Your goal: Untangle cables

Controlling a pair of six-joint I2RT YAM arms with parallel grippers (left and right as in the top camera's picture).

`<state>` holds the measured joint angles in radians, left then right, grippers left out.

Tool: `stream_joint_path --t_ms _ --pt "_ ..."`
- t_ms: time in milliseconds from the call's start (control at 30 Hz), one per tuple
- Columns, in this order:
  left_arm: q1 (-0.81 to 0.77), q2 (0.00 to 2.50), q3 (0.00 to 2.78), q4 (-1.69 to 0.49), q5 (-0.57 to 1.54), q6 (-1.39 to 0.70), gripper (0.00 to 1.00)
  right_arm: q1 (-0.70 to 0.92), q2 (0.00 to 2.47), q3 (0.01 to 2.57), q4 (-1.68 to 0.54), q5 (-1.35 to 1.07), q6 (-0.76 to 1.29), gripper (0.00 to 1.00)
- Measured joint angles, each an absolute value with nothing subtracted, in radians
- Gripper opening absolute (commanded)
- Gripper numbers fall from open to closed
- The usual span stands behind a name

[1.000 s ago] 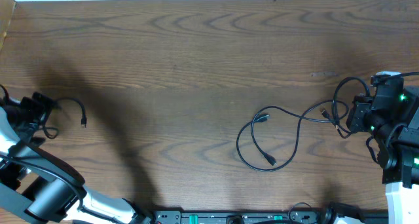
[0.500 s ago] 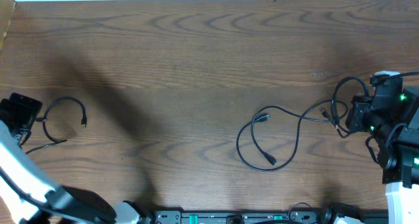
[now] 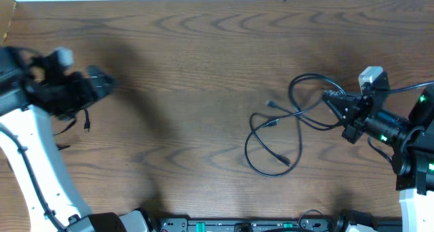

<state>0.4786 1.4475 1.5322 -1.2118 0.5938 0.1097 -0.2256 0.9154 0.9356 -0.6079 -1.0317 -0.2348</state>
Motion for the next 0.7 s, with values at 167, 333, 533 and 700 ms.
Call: stream_joint_path --t_ms 167,333,533,700 --pt "0.268 1.448 1.532 -1.235 0.641 0.279 0.98 -0.226 0.915 0.936 -0.559 -1.179 -0.192 0.01" --pt "0.054 1.448 1.532 -1.242 0.685 0.435 0.98 -0.226 0.915 0.936 -0.509 -1.294 -0.153 0.01" --pt "-0.121 1.448 1.532 -1.192 0.709 0.508 0.98 -0.226 0.915 0.936 -0.497 -1.358 -0.134 0.01" --pt "-0.181 1.448 1.532 -1.127 0.775 0.528 0.98 -0.226 0.915 0.936 -0.496 -1.372 -0.131 0.01"
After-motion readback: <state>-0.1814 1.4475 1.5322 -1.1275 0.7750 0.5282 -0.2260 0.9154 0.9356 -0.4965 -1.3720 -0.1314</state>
